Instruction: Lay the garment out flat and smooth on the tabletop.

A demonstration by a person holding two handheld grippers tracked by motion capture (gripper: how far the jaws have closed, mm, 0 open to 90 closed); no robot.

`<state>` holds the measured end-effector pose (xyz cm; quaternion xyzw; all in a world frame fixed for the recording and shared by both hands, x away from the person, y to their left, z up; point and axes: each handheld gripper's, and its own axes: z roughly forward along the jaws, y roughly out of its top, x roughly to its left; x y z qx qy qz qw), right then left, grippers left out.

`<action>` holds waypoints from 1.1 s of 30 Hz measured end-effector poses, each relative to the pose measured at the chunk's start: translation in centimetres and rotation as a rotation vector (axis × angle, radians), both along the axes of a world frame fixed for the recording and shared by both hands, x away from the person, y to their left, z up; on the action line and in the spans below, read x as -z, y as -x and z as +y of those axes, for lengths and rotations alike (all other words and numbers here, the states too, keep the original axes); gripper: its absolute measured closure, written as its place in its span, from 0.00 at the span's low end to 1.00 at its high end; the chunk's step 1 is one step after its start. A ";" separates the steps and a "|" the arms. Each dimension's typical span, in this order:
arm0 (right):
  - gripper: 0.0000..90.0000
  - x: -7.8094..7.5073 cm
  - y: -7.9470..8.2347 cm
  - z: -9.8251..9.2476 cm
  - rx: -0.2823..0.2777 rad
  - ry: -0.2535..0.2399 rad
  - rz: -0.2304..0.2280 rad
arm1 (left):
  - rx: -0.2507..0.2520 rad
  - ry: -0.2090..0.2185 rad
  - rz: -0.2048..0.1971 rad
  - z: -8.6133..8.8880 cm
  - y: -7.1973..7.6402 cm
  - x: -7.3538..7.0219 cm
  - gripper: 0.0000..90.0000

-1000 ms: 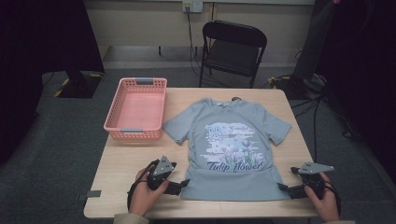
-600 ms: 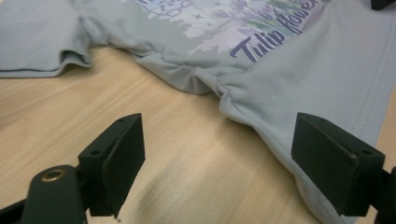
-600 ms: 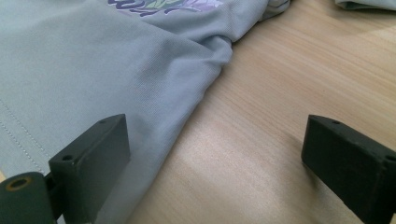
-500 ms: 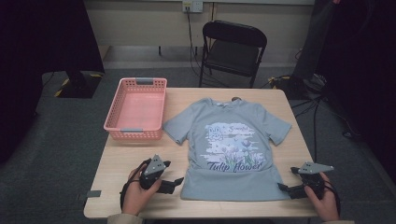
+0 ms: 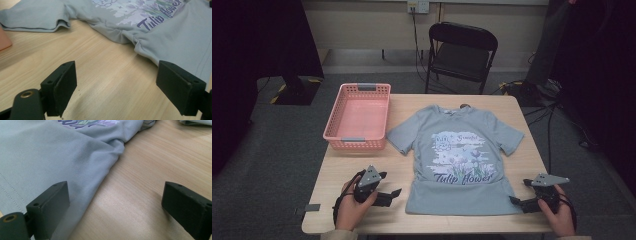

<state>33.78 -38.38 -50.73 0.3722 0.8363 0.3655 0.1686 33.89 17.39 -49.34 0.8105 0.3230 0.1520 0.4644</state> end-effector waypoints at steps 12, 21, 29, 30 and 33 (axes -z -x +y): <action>0.08 0.0 0.0 0.0 0.000 0.000 0.000 | -0.020 0.011 0.006 1.7 0.1 0.2 0.19; 0.07 0.0 0.0 0.0 0.000 0.000 0.001 | -0.046 0.027 0.004 2.9 0.2 0.3 0.19; 0.07 0.0 0.0 0.0 0.000 0.000 0.000 | -0.058 0.028 0.012 3.5 0.2 0.4 0.19; 0.07 0.0 0.0 0.0 0.000 0.000 0.001 | -0.061 0.027 0.014 3.7 0.2 0.5 0.18; 0.08 0.0 0.0 0.0 0.000 0.000 0.001 | -0.072 0.031 0.016 4.1 0.2 0.6 0.19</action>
